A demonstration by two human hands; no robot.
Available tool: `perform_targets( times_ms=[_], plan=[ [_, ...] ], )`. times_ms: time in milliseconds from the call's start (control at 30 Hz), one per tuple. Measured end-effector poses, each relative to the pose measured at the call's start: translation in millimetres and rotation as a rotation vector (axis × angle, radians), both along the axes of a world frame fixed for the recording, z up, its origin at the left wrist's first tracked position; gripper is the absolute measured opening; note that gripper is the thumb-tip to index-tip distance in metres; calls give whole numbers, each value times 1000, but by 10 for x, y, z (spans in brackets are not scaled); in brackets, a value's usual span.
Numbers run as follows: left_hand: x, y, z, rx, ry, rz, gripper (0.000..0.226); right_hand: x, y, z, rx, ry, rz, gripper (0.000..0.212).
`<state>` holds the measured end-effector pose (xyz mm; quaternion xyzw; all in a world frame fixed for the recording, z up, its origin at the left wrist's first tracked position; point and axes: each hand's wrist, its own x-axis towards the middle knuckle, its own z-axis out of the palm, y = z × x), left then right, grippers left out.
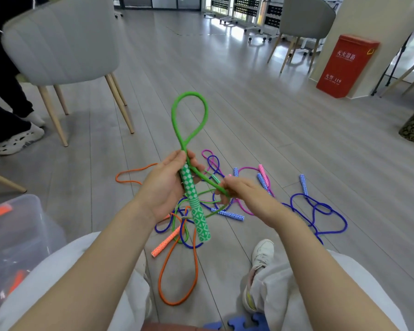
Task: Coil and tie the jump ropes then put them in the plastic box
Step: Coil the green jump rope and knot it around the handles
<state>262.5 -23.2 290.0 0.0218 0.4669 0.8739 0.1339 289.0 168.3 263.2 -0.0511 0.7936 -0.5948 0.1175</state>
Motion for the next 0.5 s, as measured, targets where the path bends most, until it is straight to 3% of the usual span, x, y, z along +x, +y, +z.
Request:
perform_targets(
  times_ms=[167,400,500],
  plan=[
    [-139,-294,-10,84,-61,152,25,8,304,20,276,0,9,21],
    [-420,-863,-83,160,-143,487,28,18,832,6,343,33,-167,13],
    [-407,-865,-103,19,-144,536,28,34,859,16,284,91,-302,11]
  ],
)
